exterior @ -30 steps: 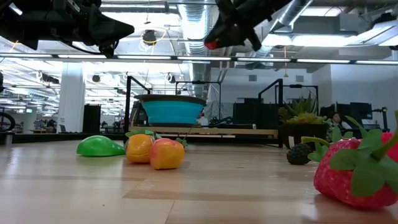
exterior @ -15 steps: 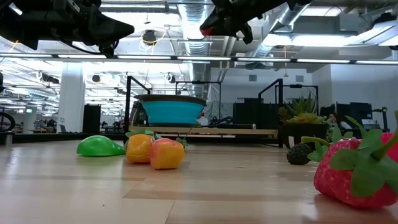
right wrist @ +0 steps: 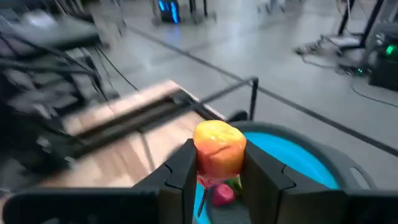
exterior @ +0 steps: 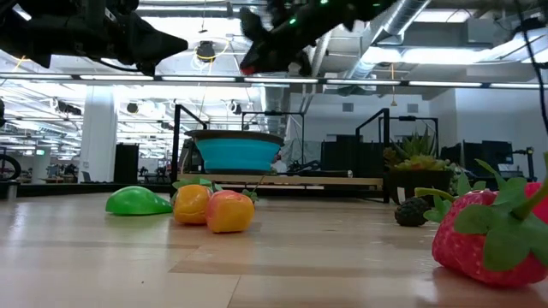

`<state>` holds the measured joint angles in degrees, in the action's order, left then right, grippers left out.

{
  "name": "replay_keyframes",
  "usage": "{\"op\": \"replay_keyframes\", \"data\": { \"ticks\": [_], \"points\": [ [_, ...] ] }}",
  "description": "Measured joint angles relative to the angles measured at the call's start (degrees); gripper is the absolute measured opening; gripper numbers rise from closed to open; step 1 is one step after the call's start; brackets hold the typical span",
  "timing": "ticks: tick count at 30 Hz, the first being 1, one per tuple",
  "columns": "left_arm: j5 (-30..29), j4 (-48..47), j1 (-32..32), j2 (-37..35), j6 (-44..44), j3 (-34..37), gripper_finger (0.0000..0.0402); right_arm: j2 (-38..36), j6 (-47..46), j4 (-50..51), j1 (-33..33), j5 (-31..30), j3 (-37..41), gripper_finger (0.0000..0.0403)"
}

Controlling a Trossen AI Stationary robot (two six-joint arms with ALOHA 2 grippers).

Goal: Pick & Place Fruit
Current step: Put the pear into the basket

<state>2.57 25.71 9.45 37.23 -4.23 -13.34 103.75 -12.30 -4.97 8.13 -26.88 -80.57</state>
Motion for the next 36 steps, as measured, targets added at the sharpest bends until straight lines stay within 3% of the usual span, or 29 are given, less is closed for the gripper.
{"op": "replay_keyframes", "data": {
  "ticks": [10,15,26,30,36],
  "points": [
    [-0.05,-0.02,0.00,0.02,-0.02,0.00,0.0002,13.42,0.73,27.60,5.10,0.48,-22.91,0.0092],
    [-0.06,0.07,-0.01,0.00,-0.01,0.00,0.0002,18.14,0.27,32.52,6.64,6.33,-28.27,0.0092],
    [0.00,0.04,-0.04,0.00,0.00,0.00,0.0002,19.38,-2.74,36.11,8.28,7.20,-29.80,0.0101],
    [0.00,0.04,-0.04,0.00,0.00,0.00,0.0002,19.36,-2.61,36.65,8.38,7.20,-29.80,0.0129],
    [0.02,0.04,-0.04,0.00,0.00,0.00,0.0002,19.33,-2.28,38.14,8.54,7.16,-29.80,0.0203]
  ]
}}
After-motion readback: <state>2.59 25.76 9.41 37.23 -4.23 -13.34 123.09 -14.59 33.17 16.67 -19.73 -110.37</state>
